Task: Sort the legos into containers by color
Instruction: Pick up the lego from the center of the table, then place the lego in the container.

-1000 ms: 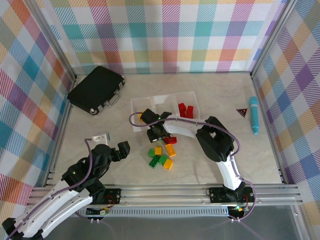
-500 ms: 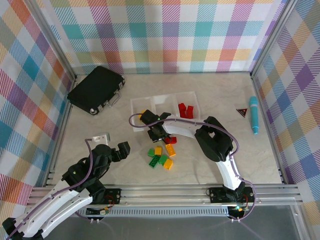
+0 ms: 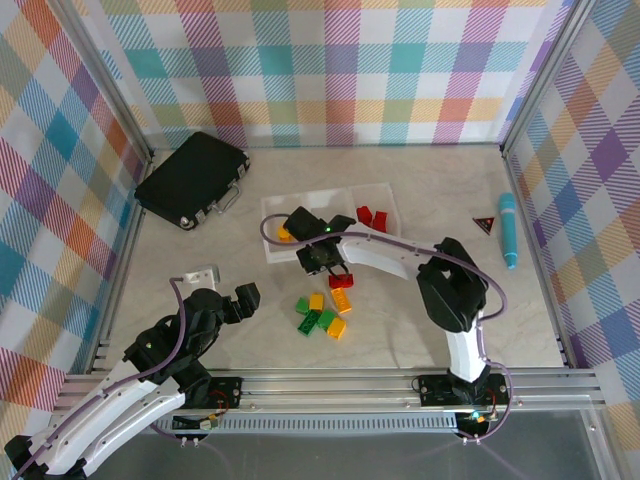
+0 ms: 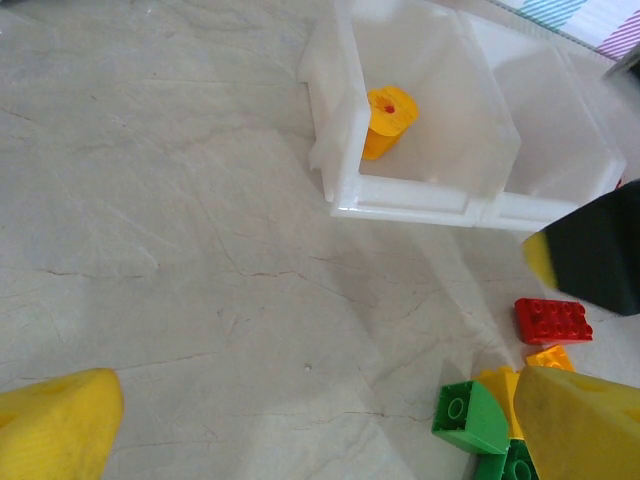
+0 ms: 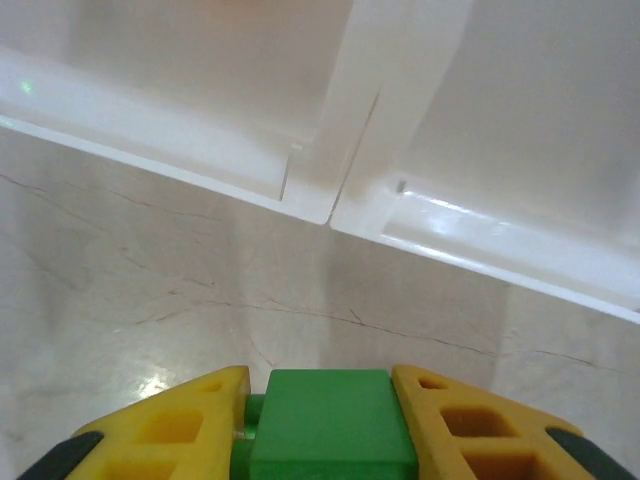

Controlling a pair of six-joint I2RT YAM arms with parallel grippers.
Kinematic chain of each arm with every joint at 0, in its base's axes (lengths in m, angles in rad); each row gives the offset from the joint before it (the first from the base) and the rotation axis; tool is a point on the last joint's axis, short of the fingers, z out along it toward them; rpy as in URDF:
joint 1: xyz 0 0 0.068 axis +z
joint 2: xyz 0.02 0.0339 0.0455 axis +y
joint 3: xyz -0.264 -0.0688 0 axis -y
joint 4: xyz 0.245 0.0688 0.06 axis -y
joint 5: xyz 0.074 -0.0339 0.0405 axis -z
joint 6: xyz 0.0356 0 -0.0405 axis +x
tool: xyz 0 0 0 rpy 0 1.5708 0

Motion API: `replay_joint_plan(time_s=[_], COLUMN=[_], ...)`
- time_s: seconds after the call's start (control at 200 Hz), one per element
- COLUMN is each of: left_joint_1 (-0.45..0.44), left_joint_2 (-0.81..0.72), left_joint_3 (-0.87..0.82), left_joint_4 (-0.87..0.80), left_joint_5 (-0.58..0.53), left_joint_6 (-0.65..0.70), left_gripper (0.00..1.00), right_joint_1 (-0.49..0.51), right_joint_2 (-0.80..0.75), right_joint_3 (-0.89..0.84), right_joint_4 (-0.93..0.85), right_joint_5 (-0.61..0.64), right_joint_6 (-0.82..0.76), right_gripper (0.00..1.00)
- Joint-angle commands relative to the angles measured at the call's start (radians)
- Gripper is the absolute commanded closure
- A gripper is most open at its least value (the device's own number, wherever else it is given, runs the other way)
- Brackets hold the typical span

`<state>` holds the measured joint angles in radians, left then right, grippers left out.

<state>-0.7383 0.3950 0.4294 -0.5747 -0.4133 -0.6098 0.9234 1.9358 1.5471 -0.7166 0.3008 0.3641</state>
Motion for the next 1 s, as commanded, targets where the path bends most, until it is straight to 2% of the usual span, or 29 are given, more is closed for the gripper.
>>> replay_joint_plan(time_s=[0.0, 0.095, 0.25, 0.345, 0.51, 0.67, 0.775, 0.84, 0.995], left_joint_1=[-0.004, -0.004, -0.003, -0.005, -0.005, -0.005, -0.005, -0.004, -0.006], left_joint_2=[-0.008, 0.003, 0.036, 0.042, 0.035, 0.026, 0.033, 0.041, 0.054], left_joint_3=[0.016, 0.021, 0.040, 0.049, 0.047, 0.042, 0.036, 0.033, 0.027], left_joint_4=[0.010, 0.021, 0.011, 0.005, -0.012, -0.042, -0.056, -0.055, -0.028], left_joint_5=[-0.018, -0.018, -0.034, -0.033, -0.020, 0.012, 0.010, 0.029, 0.120], left_joint_6=[0.026, 0.035, 0.056, 0.066, 0.060, 0.051, 0.026, 0.019, 0.036], left_gripper=[0.00, 0.00, 0.00, 0.00, 0.00, 0.00, 0.00, 0.00, 0.00], right_joint_1=[-0.011, -0.060, -0.176, -0.223, -0.275, -0.282, -0.282, -0.283, -0.284], right_joint_2=[-0.066, -0.067, -0.017, 0.037, 0.138, 0.205, 0.213, 0.214, 0.199], right_joint_3=[0.066, 0.103, 0.156, 0.208, 0.298, 0.362, 0.363, 0.363, 0.365], right_joint_4=[-0.048, -0.043, 0.006, 0.012, 0.017, -0.004, 0.003, 0.008, 0.000], right_joint_5=[0.052, 0.040, -0.087, -0.118, -0.183, -0.202, -0.200, -0.201, -0.203], right_joint_6=[-0.053, -0.087, -0.134, -0.159, -0.175, -0.174, -0.169, -0.163, -0.160], right_gripper=[0.73, 0.72, 0.72, 0.73, 0.74, 0.73, 0.68, 0.58, 0.43])
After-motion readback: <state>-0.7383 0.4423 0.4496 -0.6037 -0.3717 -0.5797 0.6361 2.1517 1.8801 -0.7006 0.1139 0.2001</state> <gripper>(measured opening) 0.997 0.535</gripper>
